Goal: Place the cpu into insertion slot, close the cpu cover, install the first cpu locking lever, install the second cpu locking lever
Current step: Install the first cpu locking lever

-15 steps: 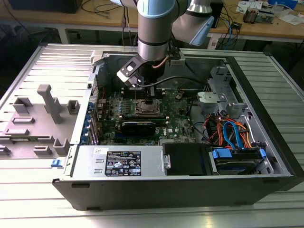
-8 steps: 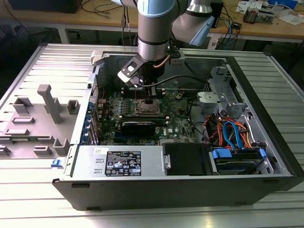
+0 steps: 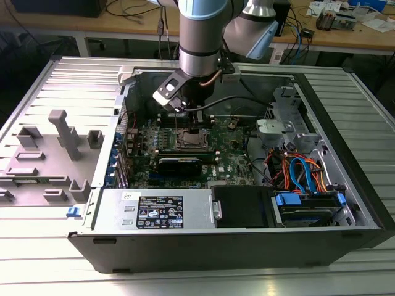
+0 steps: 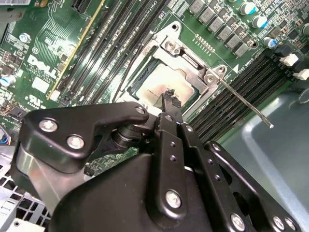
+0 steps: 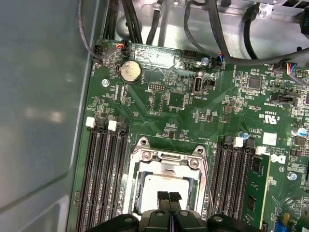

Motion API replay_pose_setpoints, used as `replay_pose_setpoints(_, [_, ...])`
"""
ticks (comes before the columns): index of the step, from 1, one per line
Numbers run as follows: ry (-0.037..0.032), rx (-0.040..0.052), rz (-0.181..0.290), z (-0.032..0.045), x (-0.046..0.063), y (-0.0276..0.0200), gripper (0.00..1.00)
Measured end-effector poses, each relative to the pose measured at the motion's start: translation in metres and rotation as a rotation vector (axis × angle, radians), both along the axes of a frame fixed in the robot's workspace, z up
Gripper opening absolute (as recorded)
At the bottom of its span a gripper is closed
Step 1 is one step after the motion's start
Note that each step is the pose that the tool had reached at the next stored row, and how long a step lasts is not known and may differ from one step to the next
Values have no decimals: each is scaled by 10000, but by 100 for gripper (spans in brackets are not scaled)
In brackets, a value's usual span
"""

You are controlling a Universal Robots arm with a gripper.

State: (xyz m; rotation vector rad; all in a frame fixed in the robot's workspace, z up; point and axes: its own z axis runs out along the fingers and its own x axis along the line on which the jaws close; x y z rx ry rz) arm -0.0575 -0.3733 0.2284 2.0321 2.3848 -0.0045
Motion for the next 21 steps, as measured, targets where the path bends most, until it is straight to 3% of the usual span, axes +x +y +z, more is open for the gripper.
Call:
replay_pose_setpoints(4, [1, -2, 576, 1, 0, 0, 11])
replay_pose_setpoints(21, [1, -2, 768, 1, 0, 0, 11])
